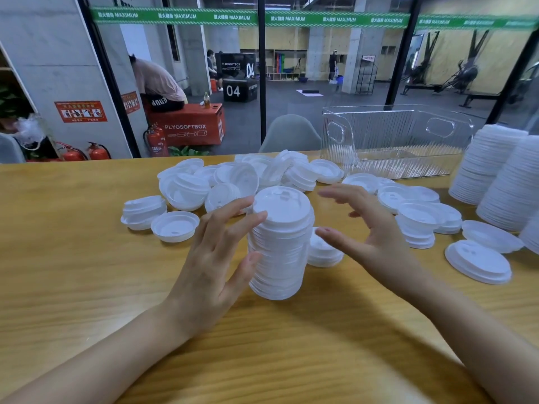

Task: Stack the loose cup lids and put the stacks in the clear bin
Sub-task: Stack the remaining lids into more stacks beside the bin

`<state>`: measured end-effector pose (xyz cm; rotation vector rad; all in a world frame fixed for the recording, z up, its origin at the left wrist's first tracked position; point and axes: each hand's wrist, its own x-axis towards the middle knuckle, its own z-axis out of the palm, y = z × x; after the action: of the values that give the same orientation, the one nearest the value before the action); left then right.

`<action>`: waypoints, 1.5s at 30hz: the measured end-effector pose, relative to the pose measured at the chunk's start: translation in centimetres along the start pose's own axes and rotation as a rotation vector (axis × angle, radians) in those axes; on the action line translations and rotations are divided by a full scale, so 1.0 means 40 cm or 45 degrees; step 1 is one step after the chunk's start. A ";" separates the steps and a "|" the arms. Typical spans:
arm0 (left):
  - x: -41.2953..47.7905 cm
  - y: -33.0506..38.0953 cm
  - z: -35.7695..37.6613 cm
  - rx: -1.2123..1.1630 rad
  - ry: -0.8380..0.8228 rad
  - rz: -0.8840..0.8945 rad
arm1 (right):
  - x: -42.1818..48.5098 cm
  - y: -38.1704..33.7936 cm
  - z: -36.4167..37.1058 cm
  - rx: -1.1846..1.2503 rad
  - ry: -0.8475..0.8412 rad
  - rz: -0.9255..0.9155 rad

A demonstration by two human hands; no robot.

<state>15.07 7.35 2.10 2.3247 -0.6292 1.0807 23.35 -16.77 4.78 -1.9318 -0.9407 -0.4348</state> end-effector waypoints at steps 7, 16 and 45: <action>0.000 0.001 -0.002 -0.008 -0.008 0.007 | -0.018 0.143 -0.027 -0.469 -0.432 0.185; -0.002 -0.001 -0.001 -0.017 -0.009 0.010 | -0.022 0.167 -0.017 -0.373 -0.453 0.174; -0.004 -0.004 0.002 -0.046 -0.012 0.009 | -0.015 0.140 -0.016 0.040 -0.099 0.419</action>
<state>15.11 7.46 1.91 2.2995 -0.6554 1.0534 27.27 -19.19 1.46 -2.0387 -0.6556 -0.1536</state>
